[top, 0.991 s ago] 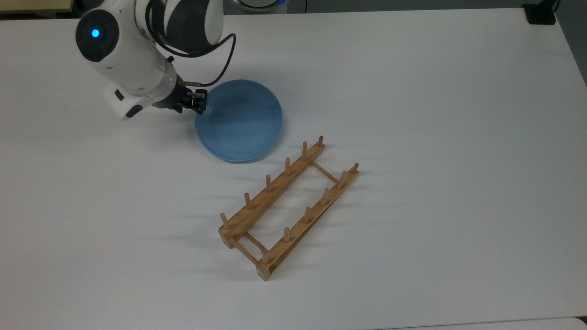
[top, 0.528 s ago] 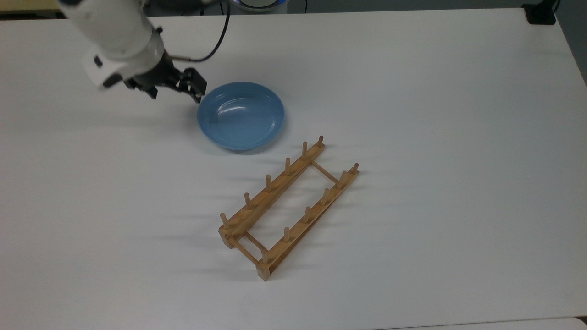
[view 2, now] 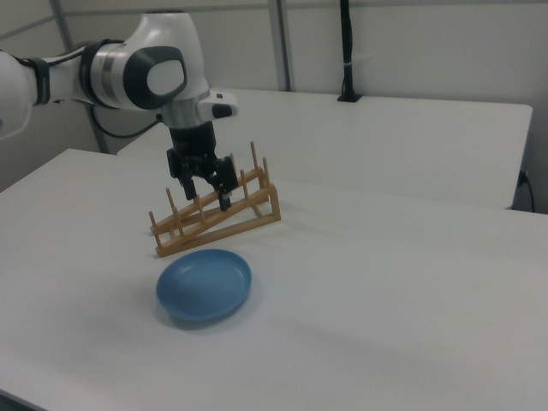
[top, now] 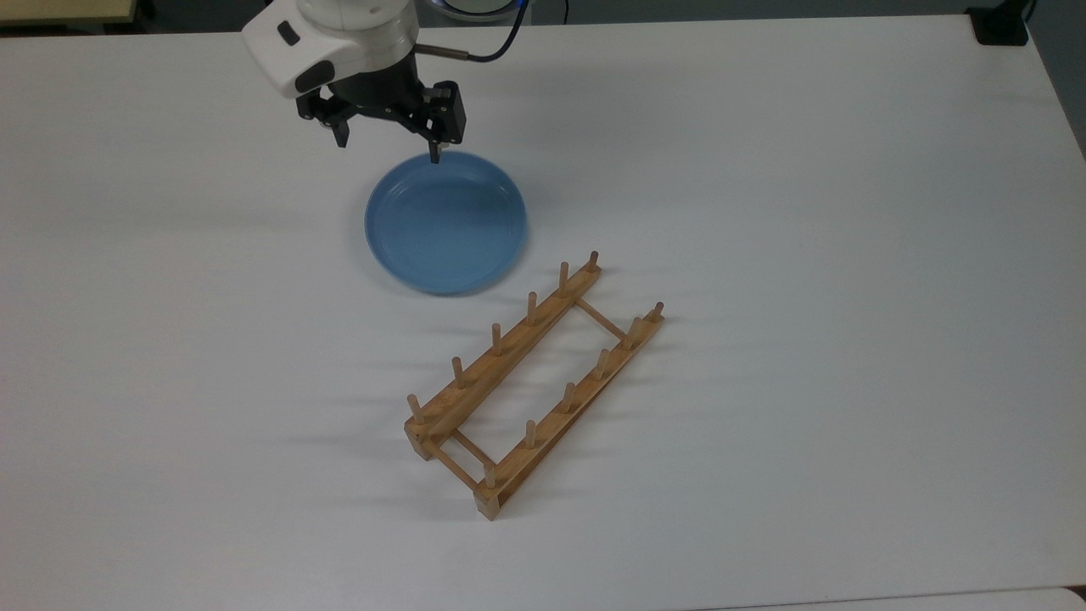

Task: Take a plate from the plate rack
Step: 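Open the gripper, release the plate and raise the gripper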

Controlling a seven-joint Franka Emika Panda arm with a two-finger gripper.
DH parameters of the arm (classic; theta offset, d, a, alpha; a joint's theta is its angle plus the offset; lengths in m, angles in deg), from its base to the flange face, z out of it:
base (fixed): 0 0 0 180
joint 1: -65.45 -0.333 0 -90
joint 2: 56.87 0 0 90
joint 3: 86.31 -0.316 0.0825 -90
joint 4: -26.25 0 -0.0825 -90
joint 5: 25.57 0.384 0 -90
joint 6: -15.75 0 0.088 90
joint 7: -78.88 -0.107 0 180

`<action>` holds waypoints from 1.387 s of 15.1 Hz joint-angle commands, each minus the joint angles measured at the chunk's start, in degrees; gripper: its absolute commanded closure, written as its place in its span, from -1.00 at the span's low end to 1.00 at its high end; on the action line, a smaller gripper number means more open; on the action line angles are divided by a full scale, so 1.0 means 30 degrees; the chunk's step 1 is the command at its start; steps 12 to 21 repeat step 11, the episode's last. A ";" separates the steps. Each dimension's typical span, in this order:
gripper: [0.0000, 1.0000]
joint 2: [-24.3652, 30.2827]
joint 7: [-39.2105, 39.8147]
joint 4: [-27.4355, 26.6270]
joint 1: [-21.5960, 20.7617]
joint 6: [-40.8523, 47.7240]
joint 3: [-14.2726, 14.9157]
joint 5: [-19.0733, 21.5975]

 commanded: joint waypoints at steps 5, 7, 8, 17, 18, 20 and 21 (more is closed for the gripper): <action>-1.00 0.1085 -0.0357 0.0063 -0.0118 -0.0012 0.0041 0.1069; -1.00 0.1085 -0.0387 0.0064 -0.0031 0.0018 0.0041 0.1039; -1.00 0.1085 -0.0358 0.0064 -0.0030 0.0047 0.0041 0.1039; -1.00 0.1085 -0.0358 0.0064 -0.0031 0.0047 0.0041 0.0981; -1.00 0.1085 -0.0358 0.0064 -0.0031 0.0047 0.0041 0.0981; -1.00 0.1085 -0.0358 0.0064 -0.0031 0.0047 0.0041 0.0981; -1.00 0.1085 -0.0358 0.0064 -0.0031 0.0047 0.0041 0.0981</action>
